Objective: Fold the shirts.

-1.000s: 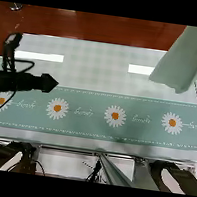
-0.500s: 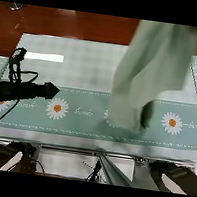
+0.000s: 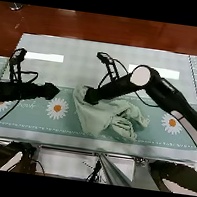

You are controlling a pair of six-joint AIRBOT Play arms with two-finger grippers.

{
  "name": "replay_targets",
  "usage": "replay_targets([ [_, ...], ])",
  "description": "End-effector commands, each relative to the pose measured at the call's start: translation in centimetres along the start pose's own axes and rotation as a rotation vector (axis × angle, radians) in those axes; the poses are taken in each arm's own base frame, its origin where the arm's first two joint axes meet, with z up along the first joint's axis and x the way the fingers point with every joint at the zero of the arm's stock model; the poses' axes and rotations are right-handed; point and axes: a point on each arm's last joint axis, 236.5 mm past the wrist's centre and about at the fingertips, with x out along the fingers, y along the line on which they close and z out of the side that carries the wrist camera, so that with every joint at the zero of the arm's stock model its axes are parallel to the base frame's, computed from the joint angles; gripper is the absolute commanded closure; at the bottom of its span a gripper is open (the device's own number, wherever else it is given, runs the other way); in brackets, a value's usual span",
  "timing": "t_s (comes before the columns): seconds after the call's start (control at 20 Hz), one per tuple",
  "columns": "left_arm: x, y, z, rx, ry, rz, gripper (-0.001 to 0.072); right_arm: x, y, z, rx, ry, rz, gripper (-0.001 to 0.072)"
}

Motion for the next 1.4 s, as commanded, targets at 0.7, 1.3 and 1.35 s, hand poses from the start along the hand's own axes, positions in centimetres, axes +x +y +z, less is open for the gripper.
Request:
replay_targets([
  [0.7, 9.7, -1.0, 0.4, -0.423, 0.185, -0.194, 0.0005, -14.9, -23.6, -20.0, 0.788, -0.218, -0.322, 0.0093],
  [1.3, 13.1, -3.6, -3.0, -0.235, 0.641, -0.399, 0.0681, -12.8, -22.1, -21.2, 0.809, -0.184, -0.244, 0.0093],
  [1.35, 12.8, -3.6, -2.3, -0.226, 0.627, -0.404, 0.0682, -12.1, -21.7, -21.8, 0.808, -0.157, -0.234, 0.0093],
])
